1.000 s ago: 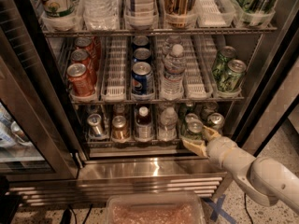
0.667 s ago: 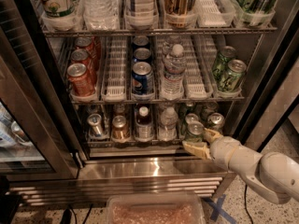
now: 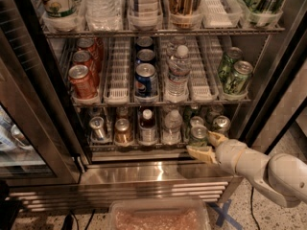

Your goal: Pick green can from bottom shelf of fridge

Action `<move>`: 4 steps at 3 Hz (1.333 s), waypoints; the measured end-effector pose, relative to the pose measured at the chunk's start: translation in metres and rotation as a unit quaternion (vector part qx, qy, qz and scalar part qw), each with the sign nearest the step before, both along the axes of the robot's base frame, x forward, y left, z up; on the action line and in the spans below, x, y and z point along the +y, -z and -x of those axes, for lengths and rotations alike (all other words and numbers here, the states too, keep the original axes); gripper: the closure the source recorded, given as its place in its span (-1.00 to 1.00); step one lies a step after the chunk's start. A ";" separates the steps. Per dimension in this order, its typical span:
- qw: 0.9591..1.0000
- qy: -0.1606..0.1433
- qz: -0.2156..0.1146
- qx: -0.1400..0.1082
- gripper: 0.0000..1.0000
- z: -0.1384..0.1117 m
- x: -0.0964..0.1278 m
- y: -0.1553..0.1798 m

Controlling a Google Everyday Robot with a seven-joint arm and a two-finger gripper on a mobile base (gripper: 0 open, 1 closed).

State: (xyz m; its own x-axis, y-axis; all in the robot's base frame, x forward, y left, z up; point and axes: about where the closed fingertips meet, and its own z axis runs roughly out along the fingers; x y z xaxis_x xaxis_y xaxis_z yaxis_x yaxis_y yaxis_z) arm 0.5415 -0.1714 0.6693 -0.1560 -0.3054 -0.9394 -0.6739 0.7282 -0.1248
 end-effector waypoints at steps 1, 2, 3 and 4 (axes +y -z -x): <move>0.999 -0.053 -0.002 -0.006 1.00 0.015 0.023 -0.018; 0.987 -0.155 0.001 -0.035 1.00 0.035 0.073 -0.063; 0.977 -0.211 -0.012 -0.027 1.00 0.060 0.090 -0.067; 0.977 -0.211 -0.012 -0.027 1.00 0.060 0.090 -0.067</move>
Offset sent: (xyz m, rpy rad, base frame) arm -0.1081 0.1473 0.1219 0.0399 -0.1112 0.7520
